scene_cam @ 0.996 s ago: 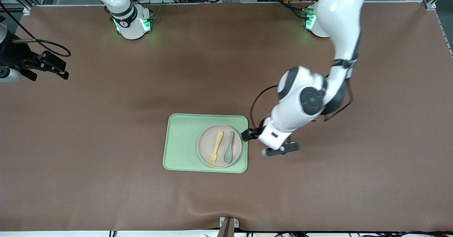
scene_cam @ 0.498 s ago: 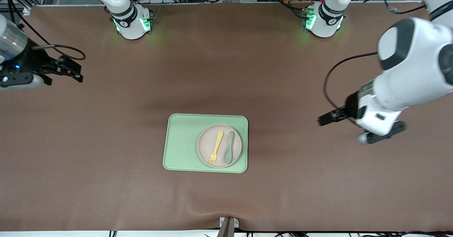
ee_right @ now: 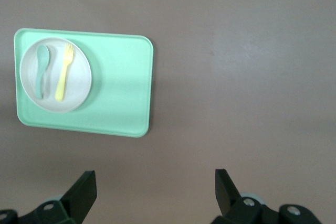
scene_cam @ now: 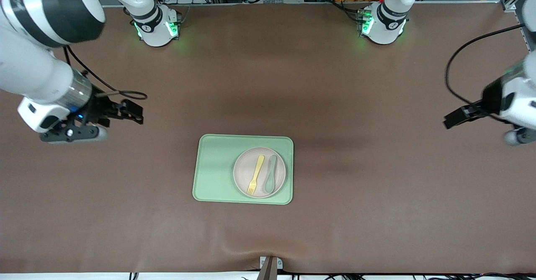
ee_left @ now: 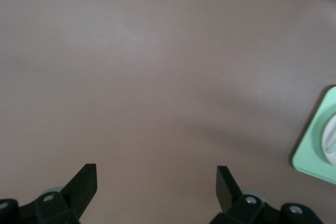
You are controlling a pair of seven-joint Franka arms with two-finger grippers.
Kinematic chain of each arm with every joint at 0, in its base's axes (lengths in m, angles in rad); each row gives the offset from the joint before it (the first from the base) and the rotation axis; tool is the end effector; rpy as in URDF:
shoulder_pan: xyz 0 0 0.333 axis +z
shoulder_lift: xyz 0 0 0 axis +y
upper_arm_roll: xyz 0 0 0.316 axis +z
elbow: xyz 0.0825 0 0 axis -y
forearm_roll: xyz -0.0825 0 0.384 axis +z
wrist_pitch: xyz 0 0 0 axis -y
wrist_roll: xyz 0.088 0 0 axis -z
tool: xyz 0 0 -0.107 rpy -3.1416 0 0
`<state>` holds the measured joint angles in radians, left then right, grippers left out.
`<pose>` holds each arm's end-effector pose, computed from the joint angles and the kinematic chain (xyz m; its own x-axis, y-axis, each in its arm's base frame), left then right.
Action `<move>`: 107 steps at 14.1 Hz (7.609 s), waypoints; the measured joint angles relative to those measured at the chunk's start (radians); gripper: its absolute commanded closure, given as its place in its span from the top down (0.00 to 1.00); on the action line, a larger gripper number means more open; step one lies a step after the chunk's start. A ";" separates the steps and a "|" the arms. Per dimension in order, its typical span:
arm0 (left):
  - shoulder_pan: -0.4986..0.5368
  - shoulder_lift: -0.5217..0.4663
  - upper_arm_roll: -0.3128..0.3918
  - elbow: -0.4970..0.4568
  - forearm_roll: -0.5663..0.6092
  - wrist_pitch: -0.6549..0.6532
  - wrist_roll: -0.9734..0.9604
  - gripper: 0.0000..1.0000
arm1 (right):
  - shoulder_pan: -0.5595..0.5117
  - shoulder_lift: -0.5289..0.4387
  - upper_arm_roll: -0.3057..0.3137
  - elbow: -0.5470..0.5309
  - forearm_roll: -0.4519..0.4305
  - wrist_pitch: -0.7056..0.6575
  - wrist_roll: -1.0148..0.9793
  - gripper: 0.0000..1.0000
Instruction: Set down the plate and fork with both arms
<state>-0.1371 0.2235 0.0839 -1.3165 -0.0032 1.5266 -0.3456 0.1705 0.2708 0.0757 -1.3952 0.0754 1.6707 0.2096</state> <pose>0.6169 -0.0396 0.6094 0.9581 0.2863 -0.0067 0.2861 -0.9580 -0.0187 0.6229 0.1577 0.5553 0.9995 0.0272 -0.0149 0.0257 -0.9952 -0.0941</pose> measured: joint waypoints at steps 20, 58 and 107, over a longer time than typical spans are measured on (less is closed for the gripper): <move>0.051 -0.128 -0.005 -0.087 0.000 -0.060 0.129 1.00 | 0.387 0.663 -0.064 0.310 -0.058 0.430 0.567 0.85; 0.049 -0.244 -0.018 -0.264 0.000 0.000 0.132 1.00 | 0.453 0.837 -0.098 0.453 -0.057 0.464 0.735 0.00; 0.047 -0.235 -0.031 -0.279 0.000 0.007 0.132 1.00 | -0.115 0.366 0.189 0.220 -0.094 0.169 0.328 1.00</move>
<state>-0.0902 -0.0110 0.0528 -1.5951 -0.0030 1.5335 -0.2133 0.0554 0.6364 0.2649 -1.1755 -0.0190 1.8395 0.5380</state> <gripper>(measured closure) 0.000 0.000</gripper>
